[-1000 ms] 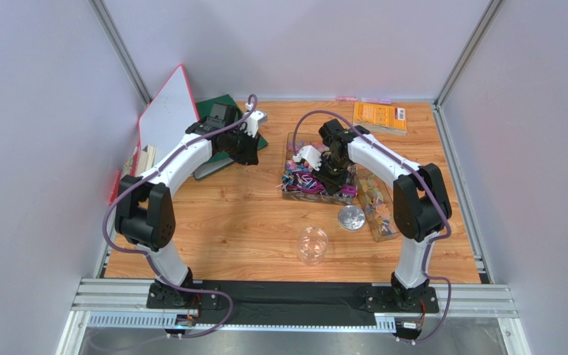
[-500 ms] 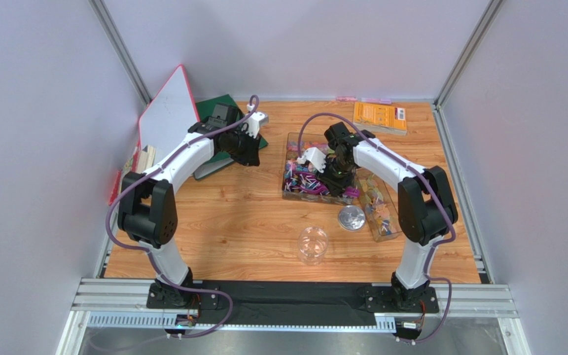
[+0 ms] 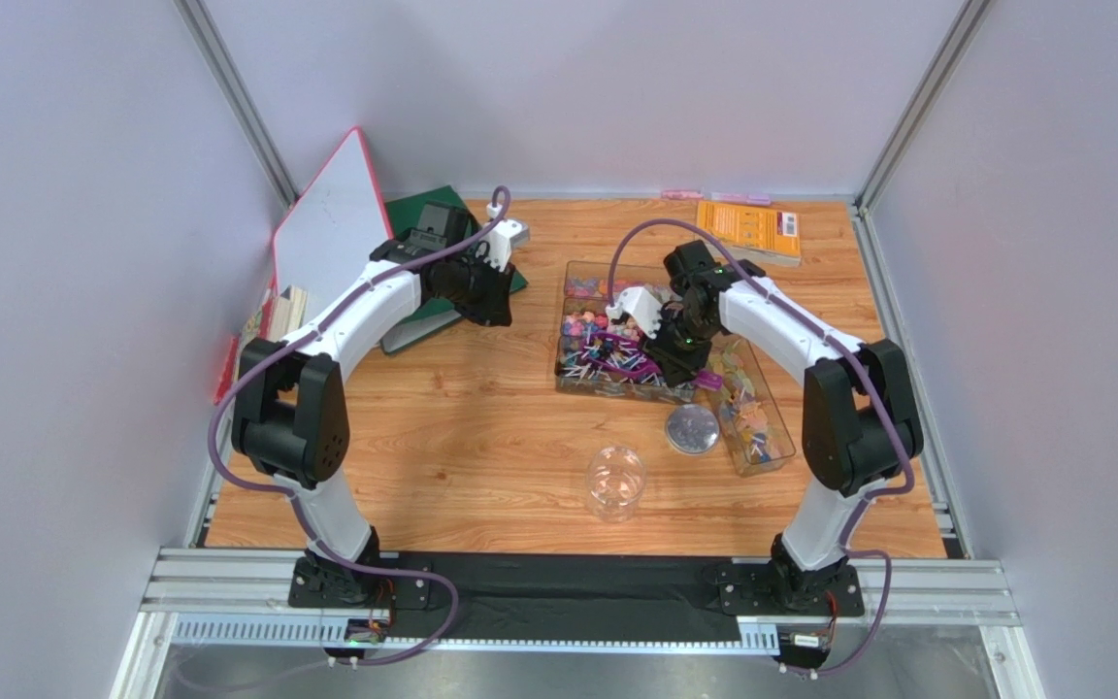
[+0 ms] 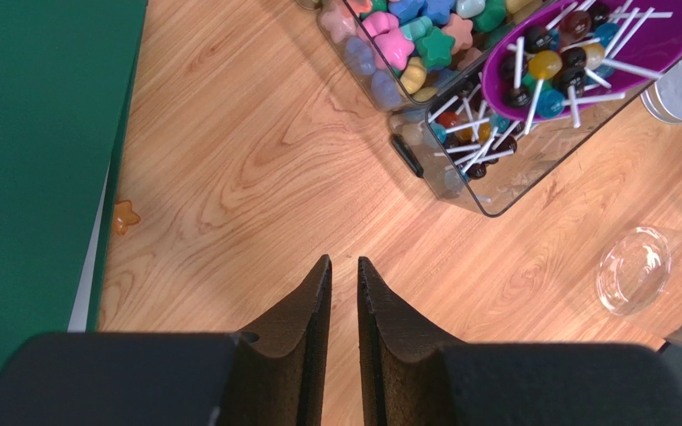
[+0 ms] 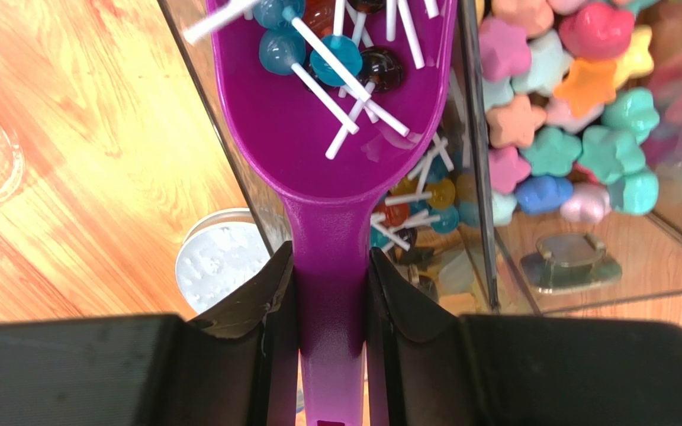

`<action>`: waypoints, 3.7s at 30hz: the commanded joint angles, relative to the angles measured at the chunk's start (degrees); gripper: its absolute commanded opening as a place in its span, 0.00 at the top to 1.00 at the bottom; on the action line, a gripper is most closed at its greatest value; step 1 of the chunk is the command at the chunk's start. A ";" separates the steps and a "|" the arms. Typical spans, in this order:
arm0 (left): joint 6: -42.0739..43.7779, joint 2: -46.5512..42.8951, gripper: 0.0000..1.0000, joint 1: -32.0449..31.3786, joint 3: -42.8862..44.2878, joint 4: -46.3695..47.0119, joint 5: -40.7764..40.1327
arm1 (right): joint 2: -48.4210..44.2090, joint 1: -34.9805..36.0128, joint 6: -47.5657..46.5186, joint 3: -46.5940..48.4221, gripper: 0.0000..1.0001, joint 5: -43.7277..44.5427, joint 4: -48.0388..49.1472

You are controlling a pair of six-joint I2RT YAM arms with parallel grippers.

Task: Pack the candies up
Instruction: Scoop the fake candies from the storage box, then place the fake candies in the packing bottle.

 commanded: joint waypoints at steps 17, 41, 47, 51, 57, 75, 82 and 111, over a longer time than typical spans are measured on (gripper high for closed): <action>5.38 -4.65 0.46 -0.13 7.21 -4.96 -1.38 | -25.08 -5.15 -1.02 -14.62 1.00 -19.07 12.33; -0.78 -15.38 0.00 -0.04 -10.72 -1.97 8.20 | -41.44 3.73 -20.80 -10.56 1.00 3.77 -32.06; -3.15 -15.65 0.00 -0.13 -10.37 -2.15 3.20 | -41.53 8.38 -19.92 -12.85 1.00 8.52 -31.98; -2.45 -15.74 0.00 -0.57 -10.02 -2.32 -0.15 | -40.65 10.93 -18.87 -12.68 1.00 11.41 -32.25; -1.30 -16.97 0.00 -0.57 -10.02 -3.03 -1.83 | -38.63 15.68 -16.85 -12.41 1.00 16.24 -32.86; -2.27 -16.09 0.00 -0.57 -8.35 -4.09 -4.46 | -36.96 26.67 -10.26 -12.94 1.00 30.92 -31.89; -1.92 -16.62 0.01 -0.57 -8.61 -3.64 -6.57 | -37.13 29.92 -9.20 -13.47 1.00 33.92 -32.69; -2.62 -18.90 0.01 -0.57 -8.97 -2.24 -7.98 | -33.79 38.27 -4.19 -11.18 1.00 43.41 -38.48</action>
